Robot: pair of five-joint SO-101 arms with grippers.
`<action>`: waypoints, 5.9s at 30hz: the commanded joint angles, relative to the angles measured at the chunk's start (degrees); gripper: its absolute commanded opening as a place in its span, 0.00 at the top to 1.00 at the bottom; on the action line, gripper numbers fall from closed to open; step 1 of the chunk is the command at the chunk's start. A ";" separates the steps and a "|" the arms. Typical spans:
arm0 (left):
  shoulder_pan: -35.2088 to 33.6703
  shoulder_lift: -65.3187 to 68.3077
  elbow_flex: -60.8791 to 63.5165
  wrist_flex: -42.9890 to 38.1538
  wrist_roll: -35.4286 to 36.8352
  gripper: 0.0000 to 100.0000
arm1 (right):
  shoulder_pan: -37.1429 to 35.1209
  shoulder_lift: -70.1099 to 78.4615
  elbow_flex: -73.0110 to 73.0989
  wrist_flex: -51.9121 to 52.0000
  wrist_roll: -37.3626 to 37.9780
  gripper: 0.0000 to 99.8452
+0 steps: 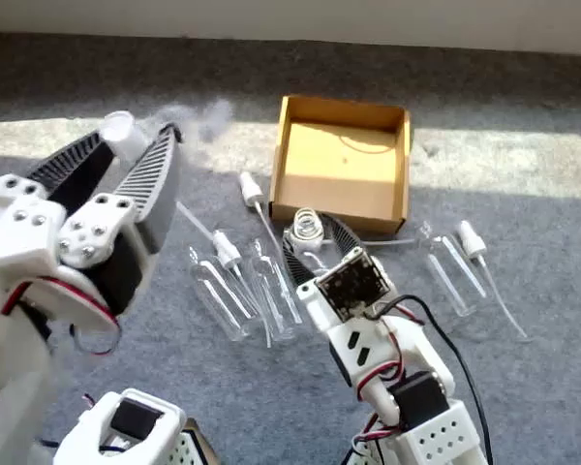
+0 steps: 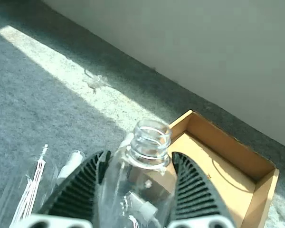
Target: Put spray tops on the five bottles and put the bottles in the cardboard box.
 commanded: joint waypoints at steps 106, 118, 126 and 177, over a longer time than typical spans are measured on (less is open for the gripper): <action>10.24 -8.22 52.97 -34.99 -3.52 0.78 | -2.51 -10.68 5.58 3.65 -7.38 1.00; 10.68 -8.75 69.85 -41.93 -3.60 0.78 | -2.33 -10.68 5.67 3.74 -7.38 1.00; 10.68 -8.75 59.56 -35.34 -3.60 0.78 | -2.24 -10.68 5.67 3.74 -7.12 1.00; 9.71 -41.63 90.95 -35.43 -13.63 0.67 | 1.01 27.56 -36.53 18.33 -15.47 1.00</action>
